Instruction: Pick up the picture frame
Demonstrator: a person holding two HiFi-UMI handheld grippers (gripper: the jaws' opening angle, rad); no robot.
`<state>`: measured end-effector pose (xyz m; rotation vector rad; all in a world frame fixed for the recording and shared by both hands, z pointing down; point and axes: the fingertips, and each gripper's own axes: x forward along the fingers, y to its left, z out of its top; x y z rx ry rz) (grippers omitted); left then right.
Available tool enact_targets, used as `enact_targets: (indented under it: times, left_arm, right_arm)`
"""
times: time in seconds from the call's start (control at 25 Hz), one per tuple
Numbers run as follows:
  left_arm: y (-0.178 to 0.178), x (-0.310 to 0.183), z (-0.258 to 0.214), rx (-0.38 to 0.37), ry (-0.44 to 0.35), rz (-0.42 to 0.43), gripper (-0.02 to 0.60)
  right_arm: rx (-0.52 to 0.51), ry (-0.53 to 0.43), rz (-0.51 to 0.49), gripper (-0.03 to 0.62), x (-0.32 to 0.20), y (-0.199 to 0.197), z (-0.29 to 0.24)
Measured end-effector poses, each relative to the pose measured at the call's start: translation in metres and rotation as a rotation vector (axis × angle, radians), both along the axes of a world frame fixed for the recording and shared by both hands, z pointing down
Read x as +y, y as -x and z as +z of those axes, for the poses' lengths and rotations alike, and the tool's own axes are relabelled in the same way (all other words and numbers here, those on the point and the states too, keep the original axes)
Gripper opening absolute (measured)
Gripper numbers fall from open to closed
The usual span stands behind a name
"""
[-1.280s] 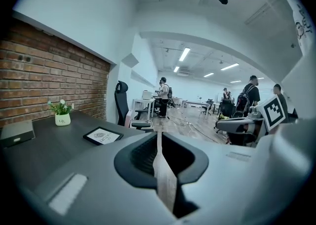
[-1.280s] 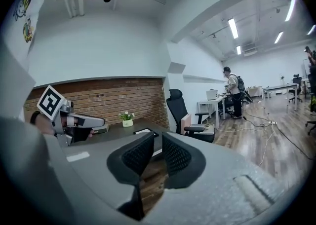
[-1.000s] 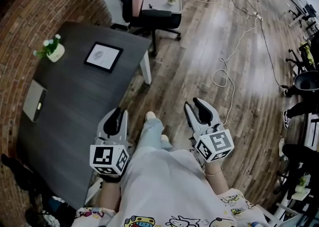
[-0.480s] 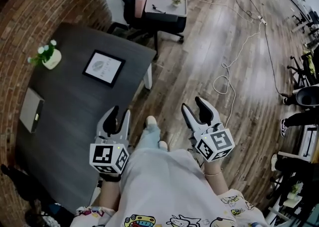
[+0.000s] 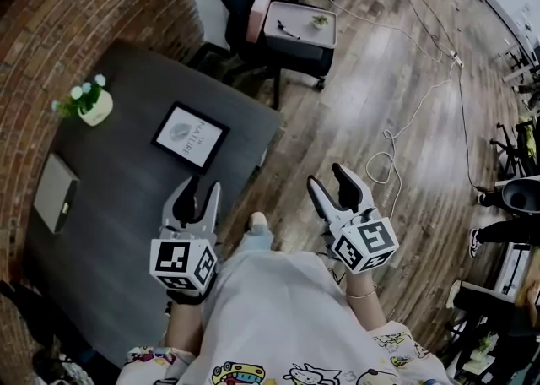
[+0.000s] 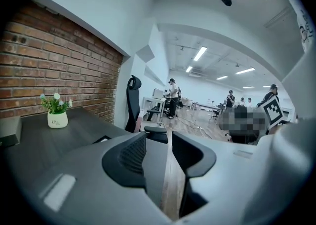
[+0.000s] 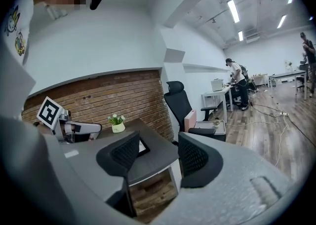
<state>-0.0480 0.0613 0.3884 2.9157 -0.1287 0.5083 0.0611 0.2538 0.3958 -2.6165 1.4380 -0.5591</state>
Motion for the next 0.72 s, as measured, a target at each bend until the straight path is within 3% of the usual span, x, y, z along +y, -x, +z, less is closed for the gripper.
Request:
enact_targets:
  times: [0.32,0.72]
  left_arm:
    - [0.007,-0.044,0.005,0.020,0.030,-0.077,0.183]
    - [0.055,-0.082,0.017,0.027,0.088,-0.309,0.190]
  right_arm:
    - [0.023,0.019,-0.074,0.241,-0.053,-0.011,-0.002]
    - [0.036,0.081,-0.299,0.250,-0.121,-0.010,-0.006]
